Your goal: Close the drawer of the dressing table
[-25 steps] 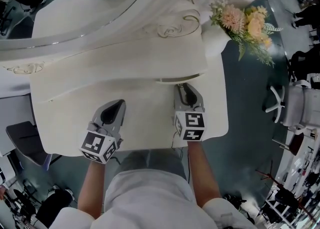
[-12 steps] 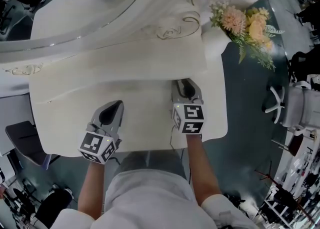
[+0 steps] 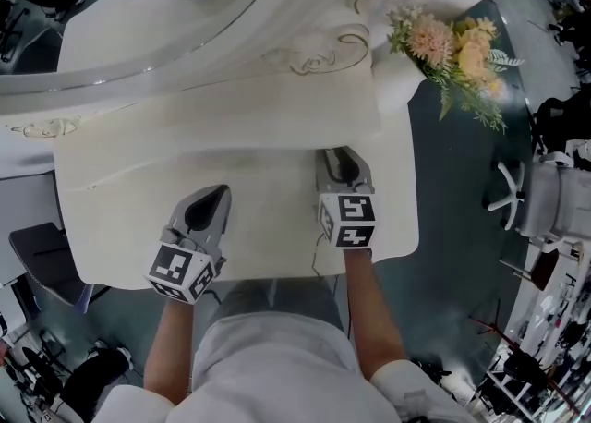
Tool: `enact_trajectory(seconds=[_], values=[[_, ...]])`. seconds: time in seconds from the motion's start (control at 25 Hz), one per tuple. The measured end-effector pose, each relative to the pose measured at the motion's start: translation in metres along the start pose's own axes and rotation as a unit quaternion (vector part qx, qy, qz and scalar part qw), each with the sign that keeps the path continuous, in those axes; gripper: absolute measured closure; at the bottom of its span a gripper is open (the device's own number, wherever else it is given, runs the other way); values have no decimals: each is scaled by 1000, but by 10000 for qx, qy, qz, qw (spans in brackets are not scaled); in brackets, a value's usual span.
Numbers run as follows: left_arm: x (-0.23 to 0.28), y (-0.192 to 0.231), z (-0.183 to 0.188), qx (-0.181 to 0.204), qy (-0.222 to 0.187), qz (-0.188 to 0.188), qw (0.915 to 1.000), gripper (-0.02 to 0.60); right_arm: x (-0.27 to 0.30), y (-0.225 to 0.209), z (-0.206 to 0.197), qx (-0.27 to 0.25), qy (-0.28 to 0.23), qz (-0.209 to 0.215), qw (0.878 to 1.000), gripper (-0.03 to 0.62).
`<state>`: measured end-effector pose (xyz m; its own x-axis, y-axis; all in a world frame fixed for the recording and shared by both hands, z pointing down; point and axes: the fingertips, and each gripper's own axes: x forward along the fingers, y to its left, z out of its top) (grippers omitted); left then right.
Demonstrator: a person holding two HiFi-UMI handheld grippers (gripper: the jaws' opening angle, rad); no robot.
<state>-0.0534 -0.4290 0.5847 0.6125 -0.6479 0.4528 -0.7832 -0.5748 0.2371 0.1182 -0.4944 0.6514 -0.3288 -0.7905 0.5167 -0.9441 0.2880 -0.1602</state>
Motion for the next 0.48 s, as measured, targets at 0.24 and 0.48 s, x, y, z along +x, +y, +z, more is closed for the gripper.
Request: enact_trajectory(seconds=[0.24, 0.48], values=[[-5, 0, -2, 4, 22, 1, 10000, 581, -4, 0, -5, 10, 79, -93, 9999, 499], [-12, -6, -3, 117, 19, -58, 9999, 581, -16, 3, -11, 52, 105, -131, 9998, 499]])
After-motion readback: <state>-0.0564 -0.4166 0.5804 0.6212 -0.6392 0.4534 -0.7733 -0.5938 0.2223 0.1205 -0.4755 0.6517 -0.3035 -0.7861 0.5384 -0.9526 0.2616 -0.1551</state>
